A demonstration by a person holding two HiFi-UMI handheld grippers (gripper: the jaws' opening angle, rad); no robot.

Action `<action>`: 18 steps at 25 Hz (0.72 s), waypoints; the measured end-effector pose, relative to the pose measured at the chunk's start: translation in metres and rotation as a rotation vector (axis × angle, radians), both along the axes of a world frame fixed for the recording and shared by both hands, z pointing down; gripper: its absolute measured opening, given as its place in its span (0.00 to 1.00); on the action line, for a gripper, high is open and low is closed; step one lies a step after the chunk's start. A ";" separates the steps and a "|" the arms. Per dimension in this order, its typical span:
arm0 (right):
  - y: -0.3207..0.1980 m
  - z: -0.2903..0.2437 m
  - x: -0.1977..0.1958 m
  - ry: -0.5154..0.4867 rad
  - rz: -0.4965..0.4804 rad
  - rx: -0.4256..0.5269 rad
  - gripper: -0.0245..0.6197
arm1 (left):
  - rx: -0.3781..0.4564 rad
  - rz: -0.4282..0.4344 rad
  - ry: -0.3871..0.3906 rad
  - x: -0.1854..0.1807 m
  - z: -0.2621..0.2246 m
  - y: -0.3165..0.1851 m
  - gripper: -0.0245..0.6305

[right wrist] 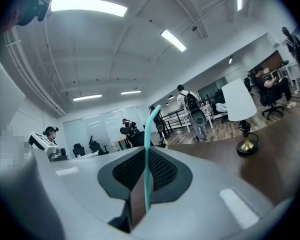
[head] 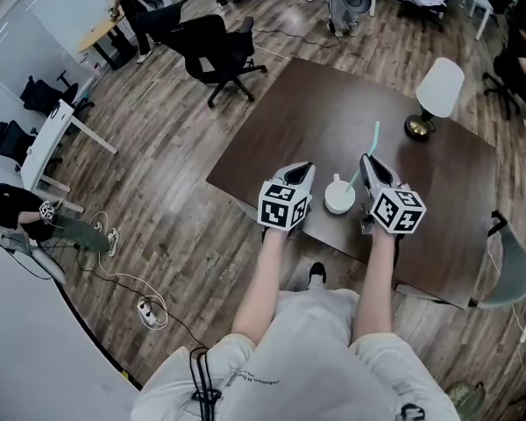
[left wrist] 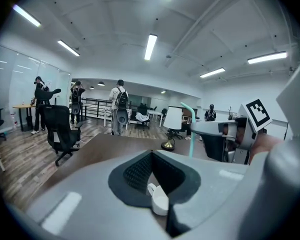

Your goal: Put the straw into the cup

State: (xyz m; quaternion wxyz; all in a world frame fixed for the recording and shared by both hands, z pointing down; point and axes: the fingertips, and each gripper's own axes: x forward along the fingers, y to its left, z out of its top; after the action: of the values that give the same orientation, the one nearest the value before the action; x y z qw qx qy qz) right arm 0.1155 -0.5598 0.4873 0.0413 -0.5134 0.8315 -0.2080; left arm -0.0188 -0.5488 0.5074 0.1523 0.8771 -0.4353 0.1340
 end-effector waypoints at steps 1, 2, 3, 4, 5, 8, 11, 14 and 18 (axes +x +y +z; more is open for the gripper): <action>-0.005 0.001 -0.001 0.003 -0.009 -0.002 0.11 | 0.000 -0.006 0.002 0.000 0.001 -0.005 0.04; -0.009 0.003 -0.001 0.006 -0.018 -0.002 0.11 | 0.000 -0.010 0.004 0.002 0.002 -0.009 0.04; -0.014 0.004 -0.001 0.009 -0.026 -0.003 0.11 | 0.002 -0.014 0.006 0.003 0.003 -0.013 0.04; -0.018 0.006 0.000 0.011 -0.034 -0.003 0.11 | 0.003 -0.017 0.006 0.006 0.005 -0.016 0.04; -0.022 0.007 0.000 0.013 -0.041 -0.004 0.11 | 0.003 -0.018 0.007 0.008 0.006 -0.019 0.04; -0.030 0.012 0.003 0.011 -0.055 -0.011 0.11 | -0.002 -0.015 0.002 0.016 0.011 -0.023 0.04; -0.033 0.018 0.006 0.000 -0.059 -0.031 0.11 | -0.014 0.002 0.000 0.024 0.015 -0.018 0.04; -0.035 0.030 0.006 -0.024 -0.064 -0.056 0.11 | -0.026 0.018 -0.016 0.030 0.024 -0.011 0.04; -0.037 0.054 -0.006 -0.030 -0.096 -0.096 0.11 | -0.072 0.009 -0.031 0.027 0.046 -0.012 0.04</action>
State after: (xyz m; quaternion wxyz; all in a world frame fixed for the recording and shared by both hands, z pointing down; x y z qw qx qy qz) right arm 0.1099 -0.5963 0.5416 0.0191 -0.4710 0.8437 -0.2569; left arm 0.0078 -0.5606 0.5539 0.1765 0.8708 -0.4286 0.1639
